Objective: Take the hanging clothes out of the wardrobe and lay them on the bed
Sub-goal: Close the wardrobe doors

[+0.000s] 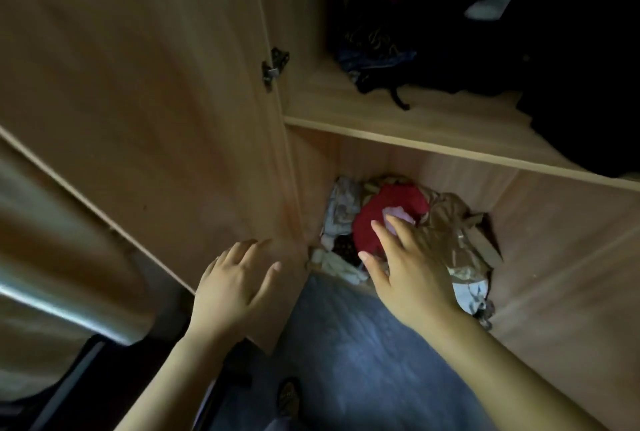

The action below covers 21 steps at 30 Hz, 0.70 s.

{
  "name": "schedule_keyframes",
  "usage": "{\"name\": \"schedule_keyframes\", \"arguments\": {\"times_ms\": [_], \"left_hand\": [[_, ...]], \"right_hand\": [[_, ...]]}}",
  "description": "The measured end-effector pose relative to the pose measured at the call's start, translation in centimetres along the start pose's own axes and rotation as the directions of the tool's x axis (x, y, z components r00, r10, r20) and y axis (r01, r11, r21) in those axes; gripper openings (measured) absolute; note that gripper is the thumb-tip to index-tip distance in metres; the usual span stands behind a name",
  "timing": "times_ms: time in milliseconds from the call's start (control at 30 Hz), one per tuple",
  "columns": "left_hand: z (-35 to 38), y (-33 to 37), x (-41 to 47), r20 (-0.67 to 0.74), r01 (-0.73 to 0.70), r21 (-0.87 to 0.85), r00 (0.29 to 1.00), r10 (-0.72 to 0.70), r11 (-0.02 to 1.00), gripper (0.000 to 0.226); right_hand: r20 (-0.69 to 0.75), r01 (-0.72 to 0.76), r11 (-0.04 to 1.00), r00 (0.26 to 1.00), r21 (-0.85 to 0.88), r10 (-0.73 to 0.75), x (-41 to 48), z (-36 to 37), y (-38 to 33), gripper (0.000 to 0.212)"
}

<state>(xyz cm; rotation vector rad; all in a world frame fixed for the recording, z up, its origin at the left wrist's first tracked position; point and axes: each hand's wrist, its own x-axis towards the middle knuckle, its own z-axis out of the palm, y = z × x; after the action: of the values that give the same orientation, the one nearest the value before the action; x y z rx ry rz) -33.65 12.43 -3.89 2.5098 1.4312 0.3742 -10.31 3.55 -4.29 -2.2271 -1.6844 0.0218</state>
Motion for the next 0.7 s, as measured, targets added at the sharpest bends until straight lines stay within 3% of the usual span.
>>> {"name": "schedule_keyframes", "arguments": {"times_ms": [200,433,600,700], "left_hand": [[-3.2,-5.5,-3.6,-0.113,0.156,-0.013,0.981,-0.156,0.988,0.057],[-7.5,-13.8,-4.6,-0.215,0.220,-0.050,0.950,-0.226,0.974,0.055],[-9.7,-19.5,-3.5,-0.186,0.169,-0.027,0.968,-0.171,0.985,0.060],[-10.5,-22.1,-2.3,-0.163,0.116,-0.028,0.980,-0.119,0.993,0.059]], "right_hand": [[0.028,0.123,0.987,0.992,0.101,-0.126,0.5,0.6,-6.6,0.063],[-0.071,0.303,0.912,0.953,0.278,-0.295,4.8,2.5,-18.8,0.059],[-0.205,0.294,0.882,0.951,0.369,-0.232,6.7,4.0,-26.8,0.060],[-0.308,0.234,0.885,0.945,0.403,-0.110,7.0,5.0,-29.5,0.066]]}}
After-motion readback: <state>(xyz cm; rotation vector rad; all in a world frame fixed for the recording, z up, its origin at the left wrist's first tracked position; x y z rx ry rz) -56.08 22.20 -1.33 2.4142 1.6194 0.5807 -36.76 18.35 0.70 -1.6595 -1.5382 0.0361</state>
